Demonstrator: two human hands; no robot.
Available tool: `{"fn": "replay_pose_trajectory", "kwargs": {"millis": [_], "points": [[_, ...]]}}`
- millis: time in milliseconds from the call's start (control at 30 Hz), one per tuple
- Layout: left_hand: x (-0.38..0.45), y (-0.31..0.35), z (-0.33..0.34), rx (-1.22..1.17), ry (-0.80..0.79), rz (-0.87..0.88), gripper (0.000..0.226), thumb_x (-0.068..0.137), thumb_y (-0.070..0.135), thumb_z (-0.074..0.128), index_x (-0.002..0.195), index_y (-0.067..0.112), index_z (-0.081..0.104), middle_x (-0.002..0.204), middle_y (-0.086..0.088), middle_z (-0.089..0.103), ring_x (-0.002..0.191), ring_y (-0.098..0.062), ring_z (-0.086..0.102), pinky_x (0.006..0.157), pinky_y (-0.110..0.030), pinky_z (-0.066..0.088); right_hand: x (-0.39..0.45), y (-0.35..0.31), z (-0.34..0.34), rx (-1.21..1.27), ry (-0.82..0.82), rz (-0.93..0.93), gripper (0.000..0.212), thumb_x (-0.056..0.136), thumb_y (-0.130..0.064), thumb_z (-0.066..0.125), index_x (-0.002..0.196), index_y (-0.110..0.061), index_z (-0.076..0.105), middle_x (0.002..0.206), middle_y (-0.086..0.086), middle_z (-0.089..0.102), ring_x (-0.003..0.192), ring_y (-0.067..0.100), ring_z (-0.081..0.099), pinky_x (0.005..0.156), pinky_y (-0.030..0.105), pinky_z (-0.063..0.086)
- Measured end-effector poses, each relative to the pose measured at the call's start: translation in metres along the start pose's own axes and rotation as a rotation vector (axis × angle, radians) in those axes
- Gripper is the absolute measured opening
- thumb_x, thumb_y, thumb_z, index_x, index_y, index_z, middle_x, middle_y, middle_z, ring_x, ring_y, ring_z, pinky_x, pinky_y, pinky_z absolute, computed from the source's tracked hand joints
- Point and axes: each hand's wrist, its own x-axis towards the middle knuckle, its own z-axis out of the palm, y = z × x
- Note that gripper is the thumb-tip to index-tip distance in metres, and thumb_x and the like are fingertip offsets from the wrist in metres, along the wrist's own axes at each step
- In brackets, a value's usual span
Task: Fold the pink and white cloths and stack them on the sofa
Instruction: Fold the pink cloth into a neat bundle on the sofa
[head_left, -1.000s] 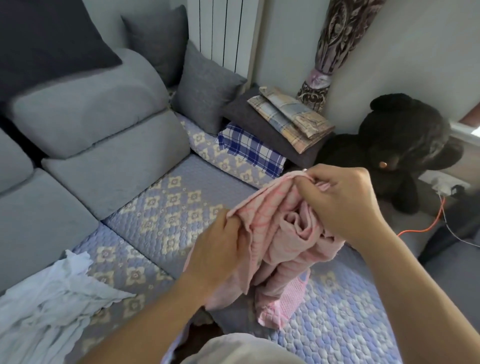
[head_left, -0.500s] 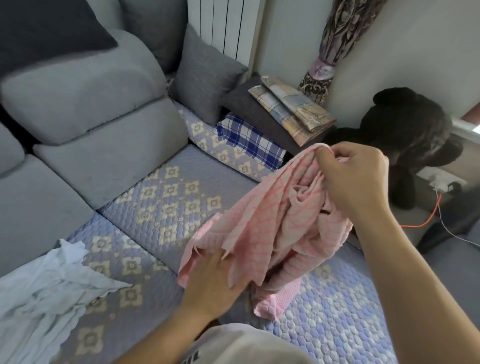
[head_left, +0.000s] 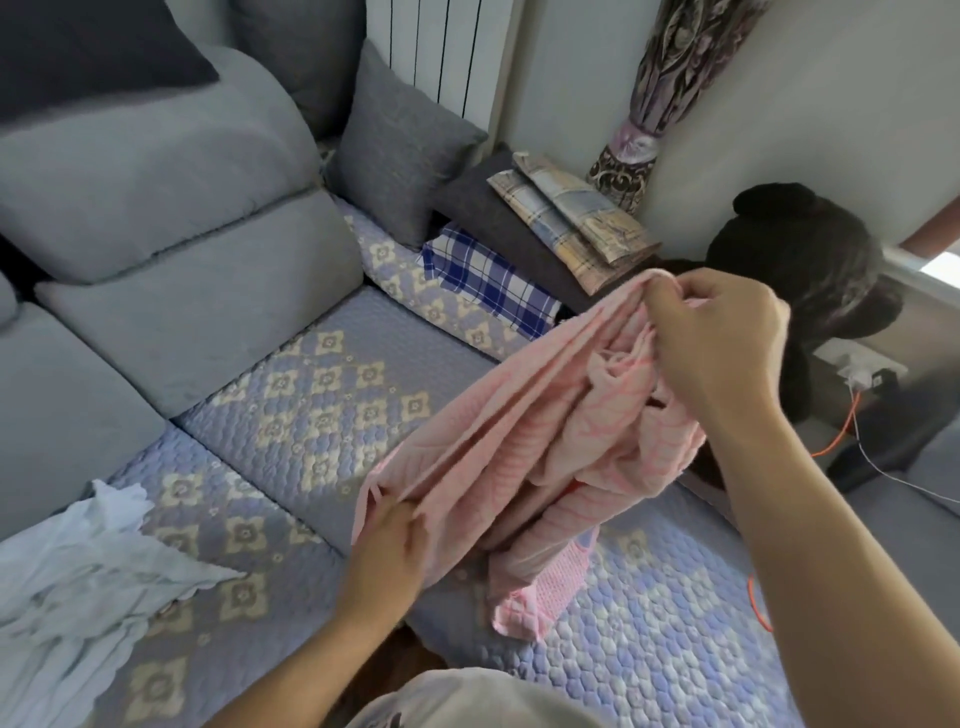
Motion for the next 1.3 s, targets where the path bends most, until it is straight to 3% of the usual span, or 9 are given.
{"fn": "replay_pose_trajectory", "kwargs": {"millis": [167,300,433,667,800,967,1100,1167,1300], "points": [[0.009,0.002,-0.112,-0.282,0.232,-0.192,0.013,0.100,0.021,0.059,0.095,0.030,0.067,0.082,0.017,0.067,0.075,0.011,0.062,0.060,-0.004,0.043,-0.014,0.064,0.004,-0.158,-0.077,0.053,0.032,0.090,-0.046,0.057,0.088,-0.022,0.077,0.075,0.002,0.071,0.079,0.025,0.064,0.075,0.030,0.044],[0.037,-0.010,-0.163,-0.299,0.094,-0.255,0.011,0.085,0.020,0.077,0.079,0.029,0.076,0.074,0.021,0.072,0.068,0.005,0.064,0.065,-0.016,0.048,-0.030,0.096,0.025,-0.244,-0.218,0.107,0.034,0.092,-0.048,0.055,0.092,-0.022,0.077,0.082,0.010,0.072,0.081,0.033,0.063,0.076,0.036,0.051],[0.034,-0.019,-0.175,-0.328,-0.142,-0.260,0.018,0.079,0.001,0.079,0.088,0.017,0.078,0.082,0.006,0.077,0.077,-0.004,0.068,0.069,-0.015,0.054,-0.039,0.119,0.038,-0.233,-0.269,0.201,0.033,0.095,-0.043,0.056,0.097,-0.018,0.077,0.074,0.004,0.059,0.068,0.023,0.050,0.072,0.031,0.039],[0.025,-0.022,-0.159,-0.699,-0.073,-0.348,0.032,0.079,-0.011,0.070,0.067,0.018,0.075,0.068,0.001,0.067,0.067,-0.010,0.064,0.062,-0.020,0.053,-0.054,0.156,0.040,-0.176,-0.388,0.211,0.014,0.091,-0.033,0.068,0.084,-0.022,0.072,0.071,0.002,0.064,0.067,0.023,0.057,0.063,0.029,0.039],[0.029,-0.027,-0.159,-0.517,-0.094,-0.255,0.031,0.076,-0.009,0.077,0.070,0.019,0.067,0.072,-0.007,0.058,0.073,-0.019,0.056,0.063,-0.019,0.049,-0.065,0.193,0.033,-0.356,-0.583,0.082,0.020,0.089,-0.038,0.072,0.071,-0.035,0.064,0.065,-0.005,0.062,0.060,0.010,0.054,0.053,0.024,0.036],[0.038,-0.027,-0.151,-0.421,-0.216,-0.197,0.051,0.077,-0.002,0.081,0.115,0.027,0.065,0.079,-0.004,0.054,0.073,-0.020,0.056,0.075,-0.031,0.053,-0.081,0.217,0.035,-0.352,-0.562,0.050,0.022,0.089,-0.031,0.073,0.069,-0.033,0.063,0.064,-0.001,0.062,0.062,0.025,0.054,0.059,0.031,0.038],[0.040,-0.031,-0.145,-0.165,-0.289,-0.217,0.013,0.081,0.017,0.082,0.078,0.017,0.069,0.068,0.007,0.063,0.063,-0.009,0.056,0.067,-0.024,0.046,-0.094,0.226,0.033,-0.383,-0.581,0.064,0.018,0.088,-0.032,0.074,0.072,-0.029,0.066,0.068,0.000,0.066,0.066,0.029,0.057,0.062,0.034,0.044],[0.033,-0.038,-0.139,-0.252,-0.306,-0.249,0.028,0.085,0.016,0.077,0.065,0.017,0.057,0.059,0.011,0.049,0.058,-0.004,0.045,0.061,-0.023,0.036,-0.102,0.228,0.028,-0.445,-0.692,0.064,0.021,0.089,-0.037,0.072,0.071,-0.037,0.061,0.069,-0.005,0.065,0.066,0.023,0.059,0.060,0.032,0.043],[0.002,-0.069,-0.128,-0.353,-0.456,-0.296,0.031,0.091,0.018,0.070,0.069,0.025,0.048,0.067,0.010,0.042,0.064,-0.005,0.040,0.058,-0.020,0.032,-0.127,0.238,0.018,-0.659,-1.203,0.052,0.031,0.089,-0.057,0.060,0.067,-0.035,0.057,0.071,-0.012,0.060,0.064,0.003,0.057,0.055,0.021,0.043]]}}
